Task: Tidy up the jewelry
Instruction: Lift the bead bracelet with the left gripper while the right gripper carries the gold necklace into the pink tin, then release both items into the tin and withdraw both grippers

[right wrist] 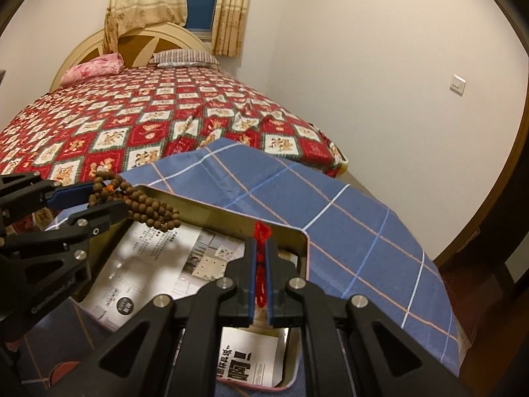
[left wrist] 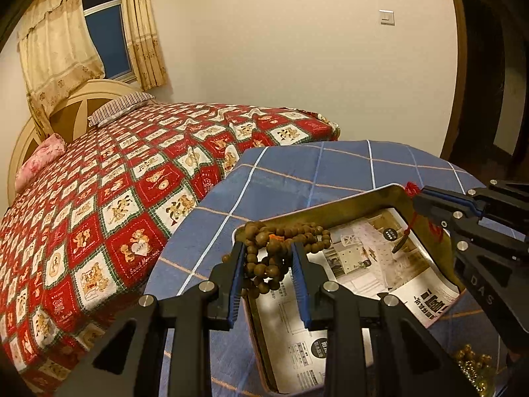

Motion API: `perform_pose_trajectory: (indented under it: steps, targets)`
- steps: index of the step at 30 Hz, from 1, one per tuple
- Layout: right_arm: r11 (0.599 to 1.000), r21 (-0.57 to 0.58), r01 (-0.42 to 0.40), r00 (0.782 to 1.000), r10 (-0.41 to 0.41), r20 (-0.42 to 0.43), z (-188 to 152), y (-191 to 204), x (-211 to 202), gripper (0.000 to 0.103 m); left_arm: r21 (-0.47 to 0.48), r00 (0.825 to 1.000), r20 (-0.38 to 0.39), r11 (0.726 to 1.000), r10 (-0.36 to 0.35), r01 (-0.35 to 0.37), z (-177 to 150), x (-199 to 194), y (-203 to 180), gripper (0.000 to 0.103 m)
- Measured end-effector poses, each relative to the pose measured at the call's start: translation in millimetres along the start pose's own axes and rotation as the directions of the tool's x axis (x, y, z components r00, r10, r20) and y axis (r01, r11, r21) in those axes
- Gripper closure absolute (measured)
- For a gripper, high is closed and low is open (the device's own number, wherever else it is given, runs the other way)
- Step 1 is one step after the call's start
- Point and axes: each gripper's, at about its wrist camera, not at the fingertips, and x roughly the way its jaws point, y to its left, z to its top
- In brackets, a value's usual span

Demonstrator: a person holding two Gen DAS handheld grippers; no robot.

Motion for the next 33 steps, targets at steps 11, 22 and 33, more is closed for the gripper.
perform_pose_trajectory:
  steps: [11,22,33]
  targets:
    - [0.999,0.034,0.011,0.999,-0.01,-0.038,-3,-9,11,0.086,0.009,1.0,0.004,1.0,0.022,-0.022,0,1,-3,0.048]
    - [0.998,0.053,0.023,0.999,-0.022,-0.035,-7,-11,2,0.056,0.0,0.997,0.032,0.998,0.069,-0.069,-4,-11,8,0.022]
    - [0.999,0.042,0.029,0.999,-0.028,-0.03,-8,-4,-7,0.049,0.003,0.997,0.012,0.997,0.078,-0.078,-12,-17,9,0.022]
